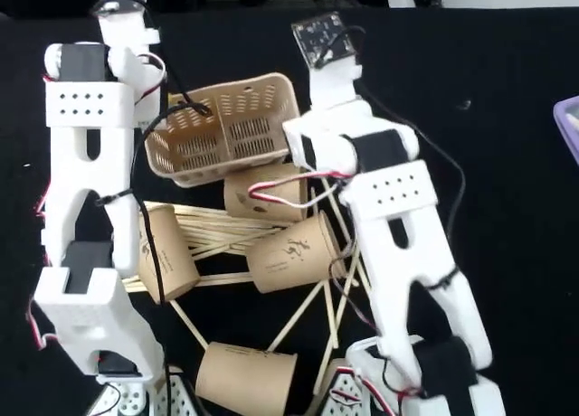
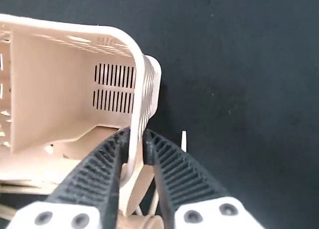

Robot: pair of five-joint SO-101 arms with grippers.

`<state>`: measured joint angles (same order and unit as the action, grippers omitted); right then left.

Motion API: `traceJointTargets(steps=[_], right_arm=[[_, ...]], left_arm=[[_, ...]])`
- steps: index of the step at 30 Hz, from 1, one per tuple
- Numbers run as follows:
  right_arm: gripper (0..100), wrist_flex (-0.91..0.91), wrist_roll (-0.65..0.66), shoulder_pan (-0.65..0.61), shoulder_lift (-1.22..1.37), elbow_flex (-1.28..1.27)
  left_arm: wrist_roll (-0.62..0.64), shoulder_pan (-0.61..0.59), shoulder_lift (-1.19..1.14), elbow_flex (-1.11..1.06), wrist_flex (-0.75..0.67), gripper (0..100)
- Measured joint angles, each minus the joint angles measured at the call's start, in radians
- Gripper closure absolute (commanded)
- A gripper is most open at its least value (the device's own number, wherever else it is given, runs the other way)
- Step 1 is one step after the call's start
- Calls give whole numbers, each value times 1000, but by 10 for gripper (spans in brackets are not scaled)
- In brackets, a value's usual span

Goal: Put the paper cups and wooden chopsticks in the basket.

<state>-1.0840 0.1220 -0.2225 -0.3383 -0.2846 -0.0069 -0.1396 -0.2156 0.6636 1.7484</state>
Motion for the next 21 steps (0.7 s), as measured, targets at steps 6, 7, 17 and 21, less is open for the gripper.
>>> traceJointTargets(steps=[6,7,17,21], right_arm=[[988,-15,23,2,-83,-57],[988,-15,25,2,-92,-57],[982,29,28,2,-81,-57],[907,51,28,3,-34,-57]], left_arm=[[0,31,133,-107,8,970],[0,34,155,-121,8,970],[0,34,121,-143,-63,929],[0,32,72,-140,-104,817]])
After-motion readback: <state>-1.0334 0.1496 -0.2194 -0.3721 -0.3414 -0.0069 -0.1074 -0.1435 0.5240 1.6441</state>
